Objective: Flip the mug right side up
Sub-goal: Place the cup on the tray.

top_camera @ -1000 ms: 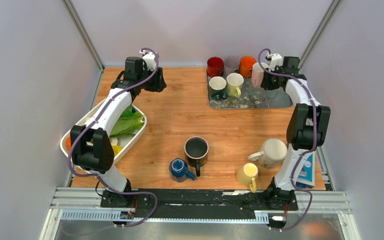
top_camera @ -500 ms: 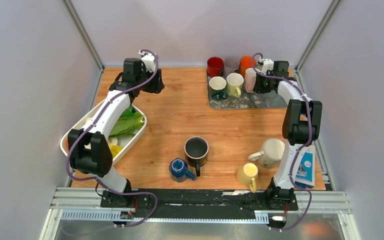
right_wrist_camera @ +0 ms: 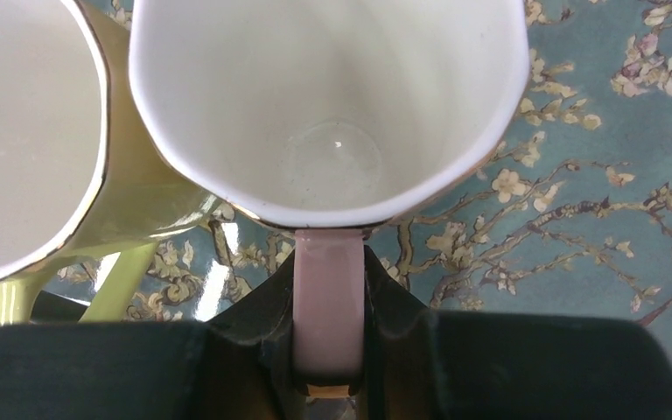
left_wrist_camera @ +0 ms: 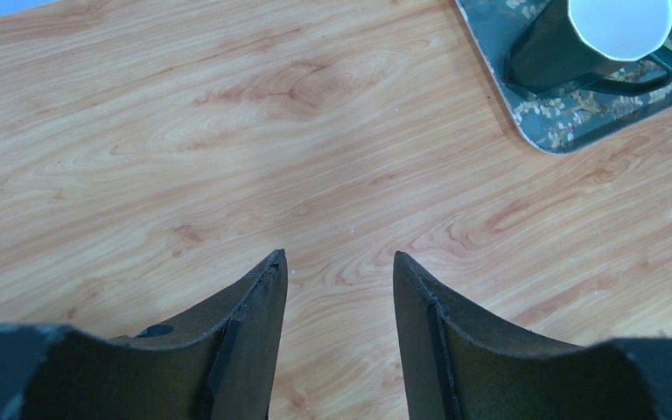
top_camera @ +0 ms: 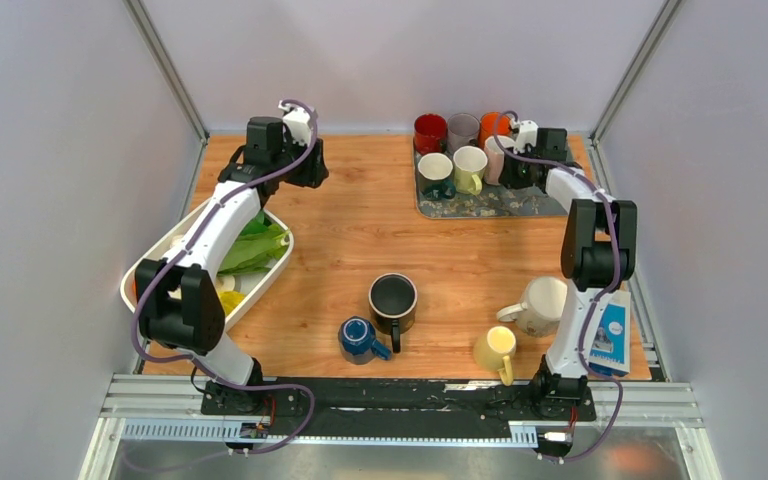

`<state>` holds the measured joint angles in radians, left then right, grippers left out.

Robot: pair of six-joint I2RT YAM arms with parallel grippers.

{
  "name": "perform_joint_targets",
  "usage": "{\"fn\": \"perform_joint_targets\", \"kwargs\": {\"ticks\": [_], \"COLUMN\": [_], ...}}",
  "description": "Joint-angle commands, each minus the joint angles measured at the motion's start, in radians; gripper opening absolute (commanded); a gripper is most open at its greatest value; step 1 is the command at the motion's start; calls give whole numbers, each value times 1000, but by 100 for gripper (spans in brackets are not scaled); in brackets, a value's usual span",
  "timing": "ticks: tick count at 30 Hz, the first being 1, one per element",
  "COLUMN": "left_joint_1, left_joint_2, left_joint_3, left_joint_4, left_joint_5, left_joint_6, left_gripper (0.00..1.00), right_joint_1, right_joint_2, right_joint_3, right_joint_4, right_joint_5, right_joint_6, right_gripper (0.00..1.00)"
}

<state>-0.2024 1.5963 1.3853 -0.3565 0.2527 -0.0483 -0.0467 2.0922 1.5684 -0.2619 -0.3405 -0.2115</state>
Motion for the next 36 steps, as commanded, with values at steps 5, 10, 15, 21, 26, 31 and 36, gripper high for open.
{"fn": "perform_joint_targets", "kwargs": {"ticks": [5,10,15,21,26,31,36], "left_joint_1": [-2,-3,-2,-6,-14,-14,-16], "left_joint_2": [-77,-104,-156,-151,-109,-103,-106], "left_joint_3": [-75,-103,-174,-183,-140,-136,-160], "left_joint_4": [31,32,23,-18,-37,-30,18], "left_joint_5": [108,163,272,364,384,374,353], "left_joint_6": [101,167,291,354,347,348,299], "left_gripper": [59,61,61,61,60,60,60], "right_joint_1": [4,-9,-9,-8,-8,-25,-14], "right_joint_2": [-176,-326,-459,-510,-461,-415,-382], "right_joint_3": [-146,-146,-206,-300,-296,-282,-323], "right_joint_4": [-4,-95,-143,-111,-94,-71,56], "right_joint_5": [48,22,-31,-45,46,144,173], "right_joint_6": [56,12,-41,-34,-93,-244,-263], "right_gripper": [63,99,100,100,99,92,91]}}
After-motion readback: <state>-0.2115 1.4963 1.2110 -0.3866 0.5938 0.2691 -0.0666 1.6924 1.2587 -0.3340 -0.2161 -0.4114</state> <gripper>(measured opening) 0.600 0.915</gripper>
